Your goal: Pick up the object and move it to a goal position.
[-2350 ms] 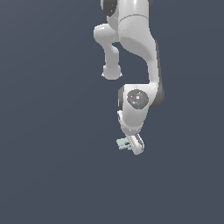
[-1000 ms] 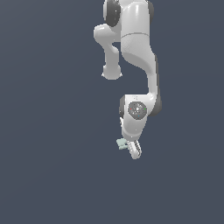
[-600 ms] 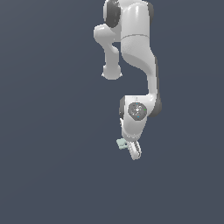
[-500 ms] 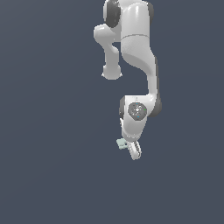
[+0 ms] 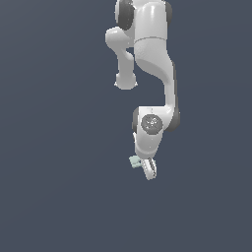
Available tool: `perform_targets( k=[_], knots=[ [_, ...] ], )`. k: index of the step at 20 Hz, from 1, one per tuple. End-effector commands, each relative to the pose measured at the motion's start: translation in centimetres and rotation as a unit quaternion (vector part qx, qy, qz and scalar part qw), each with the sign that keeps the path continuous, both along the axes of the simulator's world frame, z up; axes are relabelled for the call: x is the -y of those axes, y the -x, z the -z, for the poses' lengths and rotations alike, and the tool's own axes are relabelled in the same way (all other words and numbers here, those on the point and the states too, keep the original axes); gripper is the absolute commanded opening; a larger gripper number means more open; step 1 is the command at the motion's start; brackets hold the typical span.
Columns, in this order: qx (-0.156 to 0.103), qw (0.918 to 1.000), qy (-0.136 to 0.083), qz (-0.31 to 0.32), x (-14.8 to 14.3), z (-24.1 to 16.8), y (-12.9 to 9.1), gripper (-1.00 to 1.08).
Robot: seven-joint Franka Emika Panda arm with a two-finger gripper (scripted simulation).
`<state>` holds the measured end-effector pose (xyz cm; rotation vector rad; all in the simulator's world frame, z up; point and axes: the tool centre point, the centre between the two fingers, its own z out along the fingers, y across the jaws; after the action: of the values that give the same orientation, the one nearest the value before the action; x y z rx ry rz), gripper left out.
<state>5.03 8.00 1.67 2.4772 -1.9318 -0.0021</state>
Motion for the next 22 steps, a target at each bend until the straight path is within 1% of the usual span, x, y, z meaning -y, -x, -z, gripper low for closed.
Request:
perform_targets(
  k=[1, 5, 18, 22],
  knots=[
    [0.001, 1.0, 0.0, 0.001, 1.3, -0.6, -0.2, -1.0],
    [0.001, 1.0, 0.0, 0.001, 4.6, -2.3, -0.6, -1.0],
    [0.001, 1.0, 0.0, 0.001, 18.7, -9.3, -2.6, -1.0],
    [0.001, 1.0, 0.001, 0.001, 22.0, -11.0, -3.2, -1.0]
  ],
)
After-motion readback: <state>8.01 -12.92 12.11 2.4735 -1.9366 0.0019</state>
